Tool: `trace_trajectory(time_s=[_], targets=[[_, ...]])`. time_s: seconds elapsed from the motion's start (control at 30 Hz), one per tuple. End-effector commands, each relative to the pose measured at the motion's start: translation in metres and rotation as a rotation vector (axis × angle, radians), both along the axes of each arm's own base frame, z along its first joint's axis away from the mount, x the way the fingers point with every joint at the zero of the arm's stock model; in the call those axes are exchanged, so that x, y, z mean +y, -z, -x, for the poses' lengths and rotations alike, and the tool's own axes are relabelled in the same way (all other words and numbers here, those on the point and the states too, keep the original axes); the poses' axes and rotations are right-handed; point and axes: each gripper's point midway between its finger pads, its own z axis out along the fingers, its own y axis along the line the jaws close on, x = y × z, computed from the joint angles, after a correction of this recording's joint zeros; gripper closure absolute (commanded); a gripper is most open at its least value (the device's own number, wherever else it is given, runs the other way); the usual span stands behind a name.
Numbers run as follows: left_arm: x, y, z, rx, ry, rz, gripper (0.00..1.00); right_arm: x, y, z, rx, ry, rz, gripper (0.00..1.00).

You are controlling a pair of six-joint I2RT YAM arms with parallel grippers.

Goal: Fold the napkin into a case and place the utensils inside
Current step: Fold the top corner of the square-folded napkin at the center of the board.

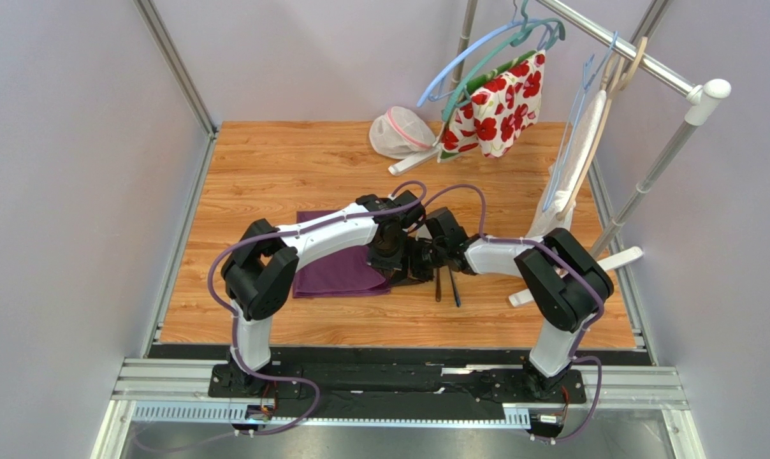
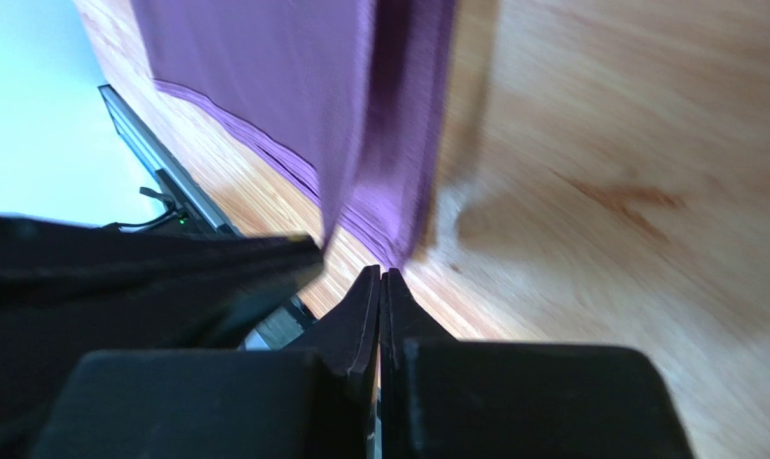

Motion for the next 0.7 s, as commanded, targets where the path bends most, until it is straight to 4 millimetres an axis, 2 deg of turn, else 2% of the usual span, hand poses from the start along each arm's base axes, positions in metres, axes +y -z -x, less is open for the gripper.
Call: trace_trajectory(time_s=[0.0,0.23,0.4,0.53,0.67], targets=[[-0.002,-0.019,0.002,-0.025,0.022,0.046,1.00,0.023,-0.013,-0.013,-0.032,-0.012,-0.074,1.00],[-0.002,-0.019,0.006,-0.019,0.035,0.067,1.00,0.024,0.011,-0.018,-0.008,0.010,-0.034,1.00],[0.003,-0.008,0.014,0.008,0.052,0.059,1.00,0.017,0.031,-0.020,0.001,0.033,0.024,1.00],[-0.001,-0.001,0.021,0.040,0.063,0.090,1.00,0.014,0.039,-0.018,0.013,0.038,0.053,1.00],[-0.001,0.003,0.020,0.038,0.053,0.087,1.00,0.008,0.036,-0.021,-0.016,0.045,0.086,1.00]])
